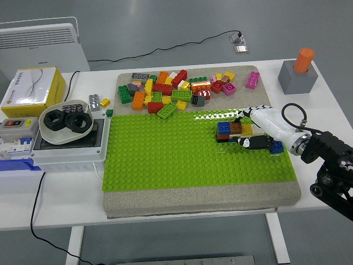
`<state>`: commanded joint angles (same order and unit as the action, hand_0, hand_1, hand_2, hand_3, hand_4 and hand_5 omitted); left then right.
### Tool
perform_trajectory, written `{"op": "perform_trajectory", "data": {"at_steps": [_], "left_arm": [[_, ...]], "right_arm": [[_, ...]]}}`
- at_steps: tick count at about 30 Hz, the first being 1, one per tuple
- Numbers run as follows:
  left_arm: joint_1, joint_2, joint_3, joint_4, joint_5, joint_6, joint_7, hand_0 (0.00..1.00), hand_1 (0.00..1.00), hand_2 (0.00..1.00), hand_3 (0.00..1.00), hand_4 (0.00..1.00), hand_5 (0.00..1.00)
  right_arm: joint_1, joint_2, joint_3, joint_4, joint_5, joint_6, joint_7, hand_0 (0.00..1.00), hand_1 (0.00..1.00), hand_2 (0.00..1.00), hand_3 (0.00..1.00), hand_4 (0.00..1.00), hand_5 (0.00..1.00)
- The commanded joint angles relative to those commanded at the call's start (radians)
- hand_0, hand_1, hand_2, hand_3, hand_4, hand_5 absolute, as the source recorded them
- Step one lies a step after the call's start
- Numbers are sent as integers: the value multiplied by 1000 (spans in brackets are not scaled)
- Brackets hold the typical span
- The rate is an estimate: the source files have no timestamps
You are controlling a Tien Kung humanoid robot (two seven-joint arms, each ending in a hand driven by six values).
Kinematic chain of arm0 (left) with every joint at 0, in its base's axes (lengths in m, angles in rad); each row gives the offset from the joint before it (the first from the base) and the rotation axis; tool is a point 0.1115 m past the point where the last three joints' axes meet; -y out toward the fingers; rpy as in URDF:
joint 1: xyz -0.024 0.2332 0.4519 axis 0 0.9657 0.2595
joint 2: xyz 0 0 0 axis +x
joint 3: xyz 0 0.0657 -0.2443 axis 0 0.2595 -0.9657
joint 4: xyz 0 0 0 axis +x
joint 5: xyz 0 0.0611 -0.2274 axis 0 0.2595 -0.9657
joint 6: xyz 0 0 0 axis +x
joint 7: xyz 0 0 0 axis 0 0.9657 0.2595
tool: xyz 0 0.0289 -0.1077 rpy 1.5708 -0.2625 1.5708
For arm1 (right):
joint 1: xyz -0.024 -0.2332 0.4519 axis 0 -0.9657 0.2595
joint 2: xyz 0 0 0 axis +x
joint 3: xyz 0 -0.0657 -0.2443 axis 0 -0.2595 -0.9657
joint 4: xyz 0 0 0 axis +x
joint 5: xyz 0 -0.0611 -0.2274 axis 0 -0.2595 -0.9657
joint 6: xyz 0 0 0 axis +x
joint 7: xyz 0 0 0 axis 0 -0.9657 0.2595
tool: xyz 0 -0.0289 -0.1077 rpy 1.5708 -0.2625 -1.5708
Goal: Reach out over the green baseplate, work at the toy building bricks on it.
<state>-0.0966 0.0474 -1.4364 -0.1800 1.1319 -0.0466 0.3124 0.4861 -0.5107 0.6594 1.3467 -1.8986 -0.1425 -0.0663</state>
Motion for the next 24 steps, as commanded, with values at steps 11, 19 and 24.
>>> {"op": "perform_trajectory", "data": {"at_steps": [11, 19, 24], "left_arm": [[-1, 0, 2, 0, -2, 0, 0, 614, 528, 618, 757, 998, 998], [-2, 0, 3, 0, -3, 0, 0, 615, 528, 618, 757, 998, 998], [-2, 0, 3, 0, -3, 1, -1, 614, 528, 618, 757, 998, 998]], "right_arm": [[15, 4, -21, -18, 17, 3, 1, 892, 861, 854, 663, 693, 465], [21, 12, -34, -44, 34, 4, 6, 893, 861, 854, 661, 691, 465], [23, 13, -42, -55, 46, 4, 10, 893, 861, 853, 660, 685, 460]]}}
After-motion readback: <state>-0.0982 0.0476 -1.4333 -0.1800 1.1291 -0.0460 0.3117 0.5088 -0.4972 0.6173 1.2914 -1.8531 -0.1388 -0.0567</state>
